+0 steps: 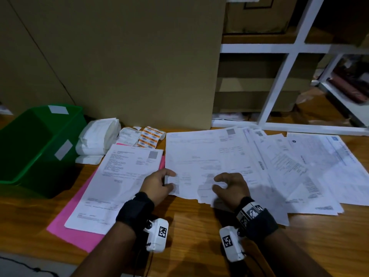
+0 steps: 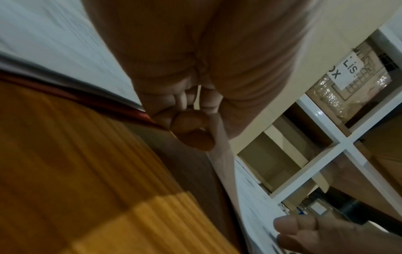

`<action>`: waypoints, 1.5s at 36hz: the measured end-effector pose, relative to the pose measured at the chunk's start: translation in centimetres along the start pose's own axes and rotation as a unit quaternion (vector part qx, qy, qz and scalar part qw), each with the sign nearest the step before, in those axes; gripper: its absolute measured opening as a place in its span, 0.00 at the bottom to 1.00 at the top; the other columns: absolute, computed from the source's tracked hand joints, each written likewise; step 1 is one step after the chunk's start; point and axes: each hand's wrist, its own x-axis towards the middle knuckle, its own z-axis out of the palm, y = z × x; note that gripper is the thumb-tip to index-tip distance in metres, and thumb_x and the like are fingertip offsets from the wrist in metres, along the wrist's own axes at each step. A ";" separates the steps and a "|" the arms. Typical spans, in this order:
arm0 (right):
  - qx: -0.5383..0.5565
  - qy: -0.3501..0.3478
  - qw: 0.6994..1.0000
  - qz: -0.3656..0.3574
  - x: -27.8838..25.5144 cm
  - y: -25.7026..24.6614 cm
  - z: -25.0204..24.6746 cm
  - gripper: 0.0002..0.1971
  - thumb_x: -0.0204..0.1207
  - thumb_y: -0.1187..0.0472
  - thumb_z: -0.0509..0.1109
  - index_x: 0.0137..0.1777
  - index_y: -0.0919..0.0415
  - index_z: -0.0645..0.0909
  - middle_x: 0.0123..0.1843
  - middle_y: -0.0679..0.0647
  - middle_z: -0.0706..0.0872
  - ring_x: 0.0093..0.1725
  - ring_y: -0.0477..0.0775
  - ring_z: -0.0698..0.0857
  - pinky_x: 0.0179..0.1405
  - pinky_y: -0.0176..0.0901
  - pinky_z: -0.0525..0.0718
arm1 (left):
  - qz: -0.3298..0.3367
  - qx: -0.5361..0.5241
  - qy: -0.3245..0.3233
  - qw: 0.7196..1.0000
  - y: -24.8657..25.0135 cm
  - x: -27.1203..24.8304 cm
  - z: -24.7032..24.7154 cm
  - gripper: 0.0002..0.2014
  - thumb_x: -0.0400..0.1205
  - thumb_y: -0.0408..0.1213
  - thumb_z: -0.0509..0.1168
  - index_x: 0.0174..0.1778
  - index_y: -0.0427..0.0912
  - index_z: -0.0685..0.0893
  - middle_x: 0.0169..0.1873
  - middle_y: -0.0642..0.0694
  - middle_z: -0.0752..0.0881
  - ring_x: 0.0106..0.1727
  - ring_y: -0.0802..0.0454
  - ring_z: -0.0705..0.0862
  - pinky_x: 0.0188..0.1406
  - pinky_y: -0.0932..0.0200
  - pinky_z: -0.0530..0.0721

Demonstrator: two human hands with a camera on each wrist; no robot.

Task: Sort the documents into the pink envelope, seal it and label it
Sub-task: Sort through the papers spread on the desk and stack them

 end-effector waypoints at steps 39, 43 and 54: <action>-0.203 -0.077 0.913 -0.347 0.8 -9.3 -6.3 0.11 0.76 0.62 0.68 0.48 0.47 0.91 0.51 0.43 0.91 0.52 0.49 0.87 0.58 0.36 0.81 | 0.263 0.232 0.131 0.927 7.6 3.1 -7.0 0.20 0.75 0.28 0.64 0.43 0.63 0.90 0.69 0.51 0.81 0.73 0.41 0.71 0.71 0.55 0.69; 0.021 -0.018 0.972 -0.231 2.3 -6.2 -6.7 0.13 0.78 0.69 0.71 0.45 0.49 0.91 0.49 0.38 0.91 0.53 0.34 0.86 0.59 0.23 0.77 | 0.167 0.093 0.125 0.974 5.2 2.6 -5.8 0.14 0.78 0.33 0.72 0.55 0.56 0.91 0.81 0.42 0.69 0.77 0.54 0.66 0.69 0.77 0.60; 0.143 -0.022 0.984 -0.108 1.2 -1.1 -2.5 0.16 0.75 0.74 0.71 0.43 0.49 0.90 0.51 0.42 0.92 0.56 0.42 0.87 0.63 0.40 0.82 | 0.060 -0.232 -0.055 0.969 0.7 0.2 -1.5 0.09 0.83 0.32 0.72 0.58 0.43 0.90 0.64 0.55 0.89 0.72 0.58 0.81 0.68 0.55 0.76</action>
